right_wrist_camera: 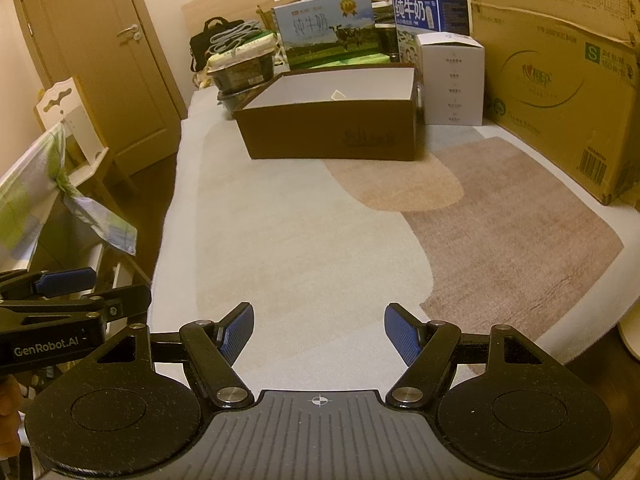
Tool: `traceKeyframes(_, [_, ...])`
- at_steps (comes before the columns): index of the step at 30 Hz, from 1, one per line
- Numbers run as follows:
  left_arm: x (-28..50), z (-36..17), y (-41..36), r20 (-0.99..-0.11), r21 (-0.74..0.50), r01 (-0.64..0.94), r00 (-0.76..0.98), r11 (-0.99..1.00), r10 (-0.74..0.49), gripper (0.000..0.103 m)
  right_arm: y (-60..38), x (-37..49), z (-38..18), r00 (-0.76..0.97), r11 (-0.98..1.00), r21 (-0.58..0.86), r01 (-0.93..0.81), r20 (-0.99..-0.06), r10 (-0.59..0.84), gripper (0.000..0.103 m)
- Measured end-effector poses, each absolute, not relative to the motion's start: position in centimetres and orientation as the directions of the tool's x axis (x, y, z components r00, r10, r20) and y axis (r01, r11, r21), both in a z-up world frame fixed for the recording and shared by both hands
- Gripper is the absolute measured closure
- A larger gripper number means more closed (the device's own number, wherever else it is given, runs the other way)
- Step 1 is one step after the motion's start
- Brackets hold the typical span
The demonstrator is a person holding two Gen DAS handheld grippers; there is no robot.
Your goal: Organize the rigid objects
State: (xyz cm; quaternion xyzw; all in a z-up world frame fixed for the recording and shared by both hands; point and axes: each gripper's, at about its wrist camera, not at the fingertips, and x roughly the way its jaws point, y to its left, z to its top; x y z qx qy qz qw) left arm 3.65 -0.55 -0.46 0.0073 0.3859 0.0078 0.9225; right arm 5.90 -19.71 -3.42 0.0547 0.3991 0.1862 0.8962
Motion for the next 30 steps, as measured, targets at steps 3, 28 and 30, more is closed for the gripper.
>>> traceKeyframes(3, [3.66,-0.46,-0.55,-0.712,0.02,-0.009,0.702,1.0,0.021,0.033,-19.68,5.8,-3.5,0.613,0.925,0.247,-0.289,-0.694,0.377,0.031])
traceKeyframes(28, [3.73,-0.85,-0.55,-0.715,0.02,-0.004,0.698,1.0,0.017,0.033,-19.85,5.7,-3.74,0.612,0.926,0.252,-0.282,-0.696,0.376,0.031])
traceKeyframes(30, [3.72,-0.9,-0.63,-0.715,0.021,-0.003,0.699,1.0,0.017,0.033,-19.89,5.68,-3.75,0.611,0.926,0.252,-0.282,-0.696,0.376,0.031])
